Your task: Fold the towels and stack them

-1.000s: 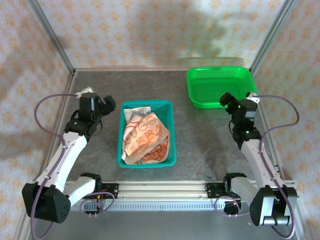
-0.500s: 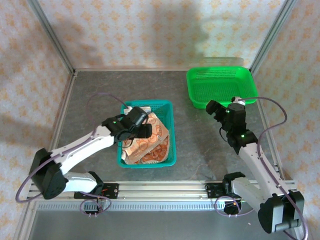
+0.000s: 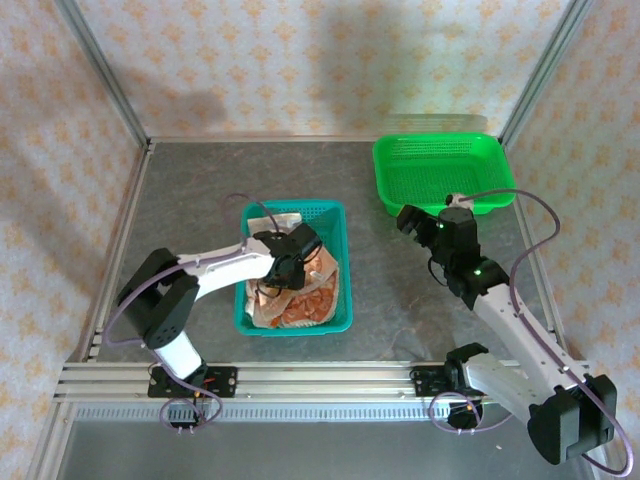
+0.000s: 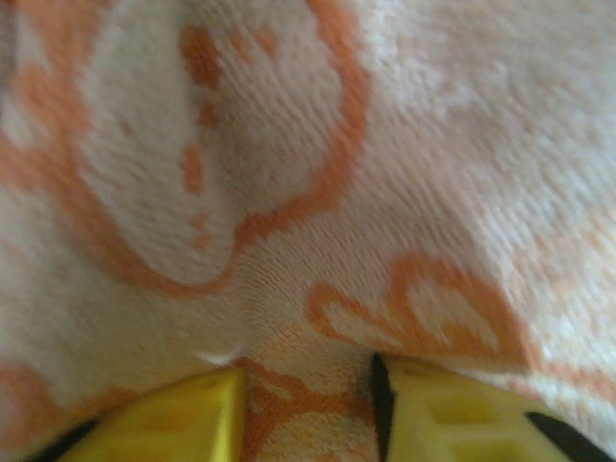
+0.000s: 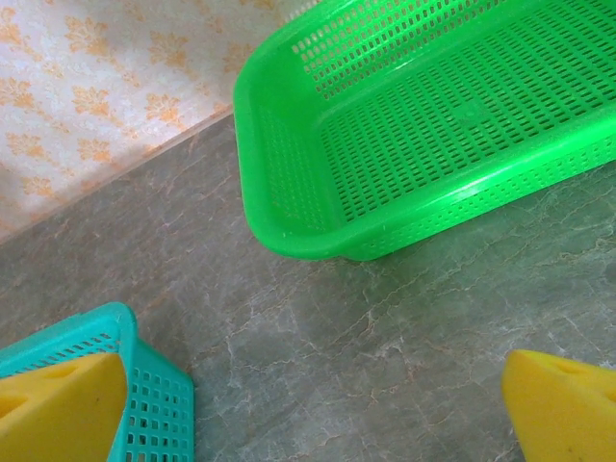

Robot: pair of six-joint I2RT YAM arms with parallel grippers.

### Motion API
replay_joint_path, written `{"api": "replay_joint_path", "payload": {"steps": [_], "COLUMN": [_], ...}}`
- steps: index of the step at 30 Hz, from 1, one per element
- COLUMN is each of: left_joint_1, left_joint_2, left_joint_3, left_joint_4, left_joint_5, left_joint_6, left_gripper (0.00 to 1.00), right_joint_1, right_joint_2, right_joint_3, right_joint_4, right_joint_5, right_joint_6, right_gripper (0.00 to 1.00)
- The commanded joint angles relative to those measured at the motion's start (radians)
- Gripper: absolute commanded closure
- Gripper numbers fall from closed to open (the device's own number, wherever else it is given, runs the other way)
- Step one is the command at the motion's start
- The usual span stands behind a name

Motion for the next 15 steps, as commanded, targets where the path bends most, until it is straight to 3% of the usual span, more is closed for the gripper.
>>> {"api": "replay_joint_path", "payload": {"steps": [1,8,15], "left_joint_1": [0.085,0.28,0.463], "left_joint_2": [0.054,0.12,0.216], "left_joint_3": [0.034,0.109,0.307], "left_joint_4": [0.007,-0.051,-0.126], "left_joint_5": [-0.03,-0.066,-0.166], "left_joint_6": [0.01,0.185,0.376], "left_gripper": [0.71,0.72,0.71], "right_joint_1": [0.01,0.013,0.015], "right_joint_2": [-0.005,-0.006,0.014], "right_joint_3": [0.039,0.05,0.058], "right_joint_4": [-0.027,-0.041,-0.029], "right_joint_5": [0.037,0.047,0.039], "right_joint_6": [0.011,0.017,0.034], "right_gripper": [0.01,0.01,0.01]}}
